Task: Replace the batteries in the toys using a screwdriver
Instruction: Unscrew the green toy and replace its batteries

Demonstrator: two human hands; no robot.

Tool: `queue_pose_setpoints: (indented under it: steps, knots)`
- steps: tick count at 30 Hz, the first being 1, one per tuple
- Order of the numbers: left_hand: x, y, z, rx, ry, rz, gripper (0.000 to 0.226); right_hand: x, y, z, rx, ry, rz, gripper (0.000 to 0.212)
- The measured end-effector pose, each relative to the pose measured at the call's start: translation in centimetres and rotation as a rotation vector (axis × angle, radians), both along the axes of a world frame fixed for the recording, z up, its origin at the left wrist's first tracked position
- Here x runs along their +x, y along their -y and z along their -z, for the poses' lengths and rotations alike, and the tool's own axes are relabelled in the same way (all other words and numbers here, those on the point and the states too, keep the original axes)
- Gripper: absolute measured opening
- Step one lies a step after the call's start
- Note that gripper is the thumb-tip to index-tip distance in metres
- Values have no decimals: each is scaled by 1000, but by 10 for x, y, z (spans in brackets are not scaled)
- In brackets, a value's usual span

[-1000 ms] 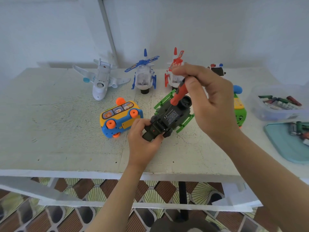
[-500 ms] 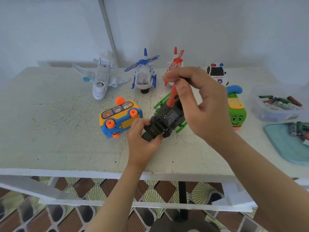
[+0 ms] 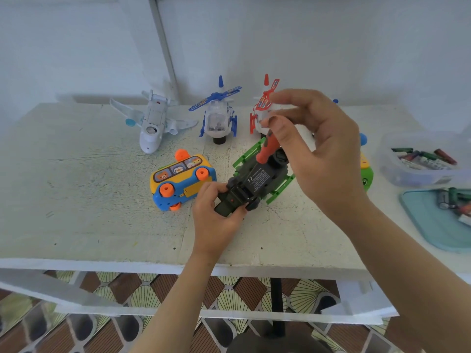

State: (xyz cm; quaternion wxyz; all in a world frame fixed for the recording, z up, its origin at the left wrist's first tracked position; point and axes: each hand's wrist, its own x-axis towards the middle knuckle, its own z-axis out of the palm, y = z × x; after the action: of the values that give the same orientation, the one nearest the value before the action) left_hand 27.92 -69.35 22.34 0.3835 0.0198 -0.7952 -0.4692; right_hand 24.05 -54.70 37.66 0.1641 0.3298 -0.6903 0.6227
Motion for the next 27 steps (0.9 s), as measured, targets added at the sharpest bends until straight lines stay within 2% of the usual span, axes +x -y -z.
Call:
queue_pose_setpoints:
  steps: [6,11,13,20,23,27]
  knots:
    - [1,-1,-2,-6,-3,4,41,-3,1,0,86,22,-2,25]
    - [1,0,-2,-17,-7,4,42,-3,2,0,94,-91,119,12]
    - [1,0,-2,-18,-8,4,42,-3,1,0,101,-128,142,13]
    - [0,-1,-2,-16,-7,5,41,-5,-2,-2,142,-64,37,19]
    - [1,0,-2,-16,-7,6,40,-6,-2,-1,61,17,-64,20]
    - [1,-1,-2,-17,-4,4,41,-6,-1,-3,1,43,-83,15]
